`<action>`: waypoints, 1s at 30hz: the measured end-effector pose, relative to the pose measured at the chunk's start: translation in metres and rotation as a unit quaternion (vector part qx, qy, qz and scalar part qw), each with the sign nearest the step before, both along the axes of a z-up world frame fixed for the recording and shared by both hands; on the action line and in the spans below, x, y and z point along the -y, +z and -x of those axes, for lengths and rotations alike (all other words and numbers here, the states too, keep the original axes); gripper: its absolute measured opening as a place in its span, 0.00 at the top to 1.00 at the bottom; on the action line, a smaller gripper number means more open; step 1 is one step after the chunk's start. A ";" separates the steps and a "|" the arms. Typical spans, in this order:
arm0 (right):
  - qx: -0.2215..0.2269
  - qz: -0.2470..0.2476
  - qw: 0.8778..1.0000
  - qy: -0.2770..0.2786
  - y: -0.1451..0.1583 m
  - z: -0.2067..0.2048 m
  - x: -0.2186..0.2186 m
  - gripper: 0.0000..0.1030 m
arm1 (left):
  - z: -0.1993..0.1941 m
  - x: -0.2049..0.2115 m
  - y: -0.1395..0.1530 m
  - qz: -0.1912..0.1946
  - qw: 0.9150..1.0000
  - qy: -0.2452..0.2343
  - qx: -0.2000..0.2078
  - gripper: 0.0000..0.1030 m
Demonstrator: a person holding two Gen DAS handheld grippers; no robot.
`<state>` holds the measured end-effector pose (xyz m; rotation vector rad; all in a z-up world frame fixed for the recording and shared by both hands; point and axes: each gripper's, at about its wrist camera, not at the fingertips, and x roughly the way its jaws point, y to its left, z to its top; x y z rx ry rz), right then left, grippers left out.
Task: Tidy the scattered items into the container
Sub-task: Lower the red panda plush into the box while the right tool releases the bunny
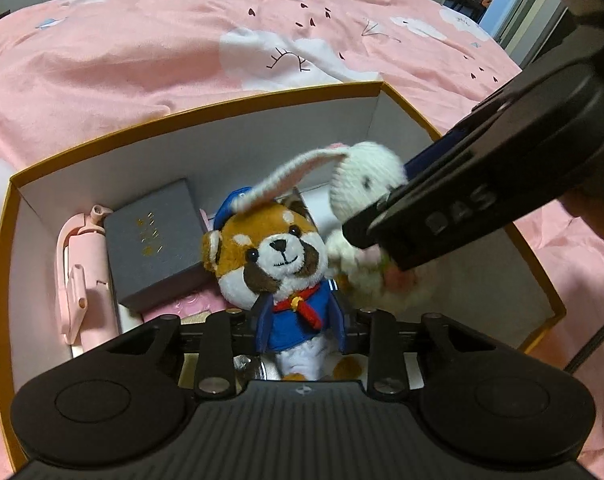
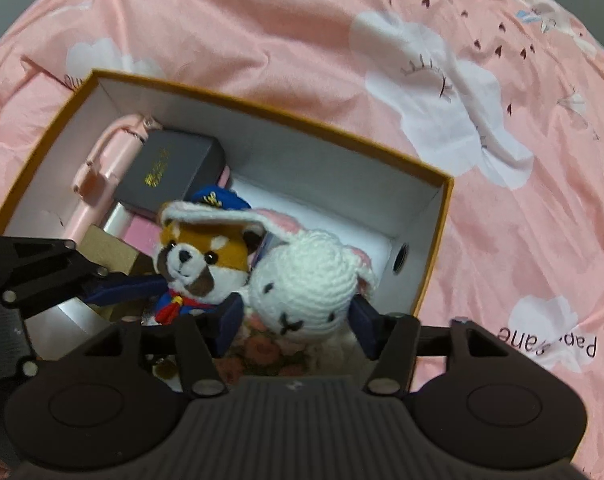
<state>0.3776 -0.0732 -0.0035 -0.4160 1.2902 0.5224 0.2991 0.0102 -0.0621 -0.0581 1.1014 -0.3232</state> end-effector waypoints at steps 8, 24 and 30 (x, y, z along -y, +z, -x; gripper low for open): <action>0.030 -0.046 0.998 -0.019 0.026 0.002 0.023 0.37 | -0.012 0.011 -0.002 -0.024 1.000 0.001 0.009 0.75; 0.074 -0.012 0.996 0.054 0.018 0.029 0.026 0.64 | -0.026 -0.002 0.001 -0.025 0.999 0.025 0.023 0.82; 0.071 0.008 0.990 0.118 0.010 0.044 0.013 0.63 | -0.010 -0.001 0.011 -0.022 0.999 -0.004 0.023 0.80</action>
